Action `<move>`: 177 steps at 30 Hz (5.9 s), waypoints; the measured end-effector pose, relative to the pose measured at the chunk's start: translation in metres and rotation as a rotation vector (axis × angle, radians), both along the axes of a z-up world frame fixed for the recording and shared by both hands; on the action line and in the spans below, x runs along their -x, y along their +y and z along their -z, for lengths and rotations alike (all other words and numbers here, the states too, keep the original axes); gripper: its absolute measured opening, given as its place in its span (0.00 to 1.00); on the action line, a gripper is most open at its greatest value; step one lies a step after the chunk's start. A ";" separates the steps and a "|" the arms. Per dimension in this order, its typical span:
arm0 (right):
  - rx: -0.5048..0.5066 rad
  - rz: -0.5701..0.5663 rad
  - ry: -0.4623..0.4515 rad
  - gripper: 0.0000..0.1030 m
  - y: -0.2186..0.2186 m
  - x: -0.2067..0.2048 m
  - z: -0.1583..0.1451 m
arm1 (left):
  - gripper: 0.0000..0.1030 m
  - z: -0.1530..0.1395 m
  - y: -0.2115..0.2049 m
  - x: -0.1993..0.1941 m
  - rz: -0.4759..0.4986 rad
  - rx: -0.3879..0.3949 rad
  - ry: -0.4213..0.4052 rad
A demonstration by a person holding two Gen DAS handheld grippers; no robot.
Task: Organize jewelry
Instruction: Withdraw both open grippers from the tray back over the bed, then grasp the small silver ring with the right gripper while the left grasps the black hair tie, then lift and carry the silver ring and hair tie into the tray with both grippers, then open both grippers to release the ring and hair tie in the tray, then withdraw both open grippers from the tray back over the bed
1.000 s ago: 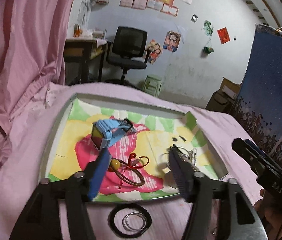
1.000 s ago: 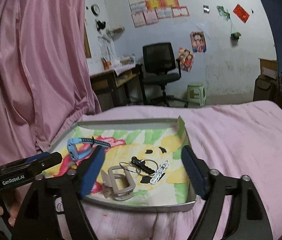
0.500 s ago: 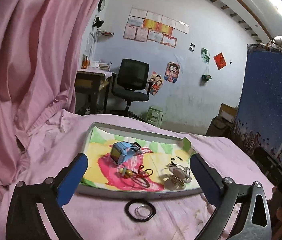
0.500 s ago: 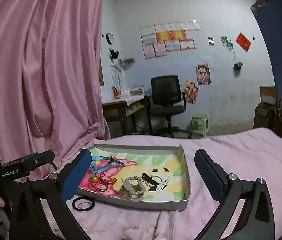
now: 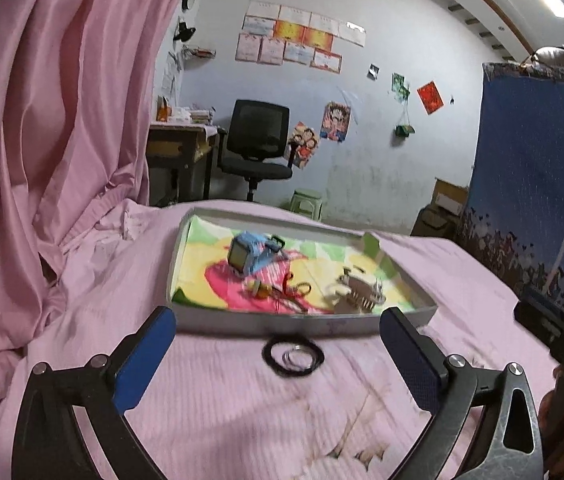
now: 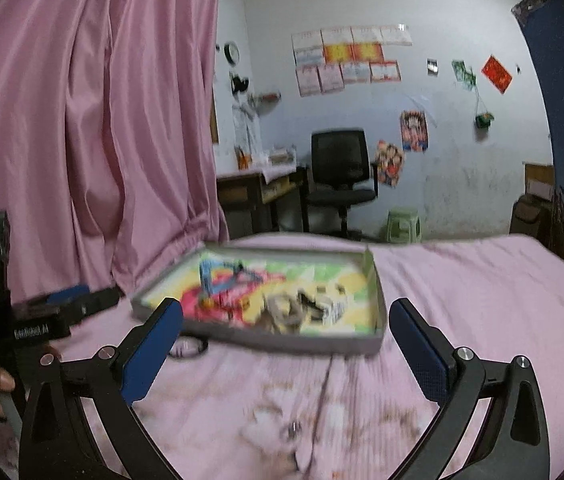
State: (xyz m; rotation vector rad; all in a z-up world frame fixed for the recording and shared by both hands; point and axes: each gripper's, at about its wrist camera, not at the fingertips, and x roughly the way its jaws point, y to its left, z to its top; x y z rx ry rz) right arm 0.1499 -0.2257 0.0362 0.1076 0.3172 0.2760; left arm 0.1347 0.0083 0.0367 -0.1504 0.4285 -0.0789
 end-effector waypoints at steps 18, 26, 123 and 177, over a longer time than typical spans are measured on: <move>0.087 -0.033 0.214 0.94 0.008 -0.002 0.048 | 1.00 0.022 -0.003 0.002 0.032 -0.037 0.129; 0.073 -0.055 0.354 0.67 0.011 -0.020 0.071 | 0.99 0.035 -0.009 -0.011 0.056 -0.072 0.222; 0.052 -0.069 0.362 0.05 0.087 -0.233 0.068 | 0.29 0.023 -0.001 -0.190 -0.068 -0.094 0.248; -0.045 0.027 -0.049 0.98 0.024 0.029 -0.006 | 1.00 -0.016 -0.002 0.074 -0.127 -0.036 -0.093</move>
